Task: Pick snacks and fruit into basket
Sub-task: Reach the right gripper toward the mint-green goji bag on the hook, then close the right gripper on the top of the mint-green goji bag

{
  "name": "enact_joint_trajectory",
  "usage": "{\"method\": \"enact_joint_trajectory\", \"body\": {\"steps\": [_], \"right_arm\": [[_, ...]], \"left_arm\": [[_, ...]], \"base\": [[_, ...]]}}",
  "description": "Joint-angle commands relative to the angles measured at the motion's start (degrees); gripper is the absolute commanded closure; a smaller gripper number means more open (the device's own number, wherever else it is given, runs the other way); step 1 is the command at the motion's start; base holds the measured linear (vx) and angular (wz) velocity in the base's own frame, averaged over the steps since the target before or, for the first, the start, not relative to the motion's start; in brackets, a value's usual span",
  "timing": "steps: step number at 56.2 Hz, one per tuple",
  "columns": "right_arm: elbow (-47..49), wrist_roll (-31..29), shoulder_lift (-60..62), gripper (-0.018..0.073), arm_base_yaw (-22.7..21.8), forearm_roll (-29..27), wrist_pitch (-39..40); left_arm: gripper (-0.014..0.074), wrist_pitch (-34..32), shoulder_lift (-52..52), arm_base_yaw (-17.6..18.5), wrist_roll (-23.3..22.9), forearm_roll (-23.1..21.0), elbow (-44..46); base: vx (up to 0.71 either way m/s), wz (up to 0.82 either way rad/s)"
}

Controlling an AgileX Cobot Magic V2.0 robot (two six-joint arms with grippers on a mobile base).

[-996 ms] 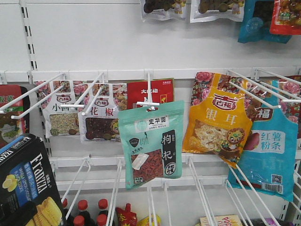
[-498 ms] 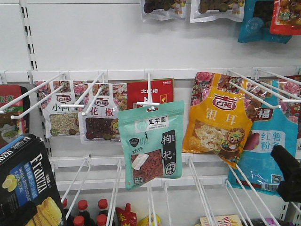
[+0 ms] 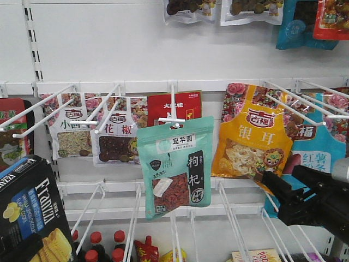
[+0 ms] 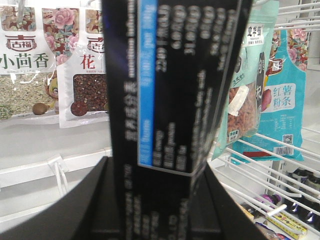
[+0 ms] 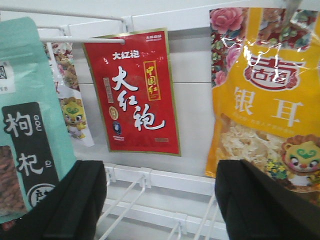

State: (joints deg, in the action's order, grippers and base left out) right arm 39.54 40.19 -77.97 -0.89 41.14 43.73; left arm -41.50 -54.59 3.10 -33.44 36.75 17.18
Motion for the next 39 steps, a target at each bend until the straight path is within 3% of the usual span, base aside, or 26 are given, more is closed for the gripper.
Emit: {"method": "enact_joint_trajectory", "body": {"steps": [1, 39], "right_arm": [[3.11, 2.11, -0.57, 0.0031, -0.18, 1.92, 7.34], [17.76, 17.47, -15.49, 0.0031, -0.18, 21.18, 18.66]], "left_arm": [[0.0594, -4.68, 0.8, -0.16, -0.46, -2.11, 1.65], [0.0594, -4.68, 0.8, -0.16, -0.46, -2.11, 1.65]], "base": [[0.0, 0.0], [0.0, 0.0]]}}
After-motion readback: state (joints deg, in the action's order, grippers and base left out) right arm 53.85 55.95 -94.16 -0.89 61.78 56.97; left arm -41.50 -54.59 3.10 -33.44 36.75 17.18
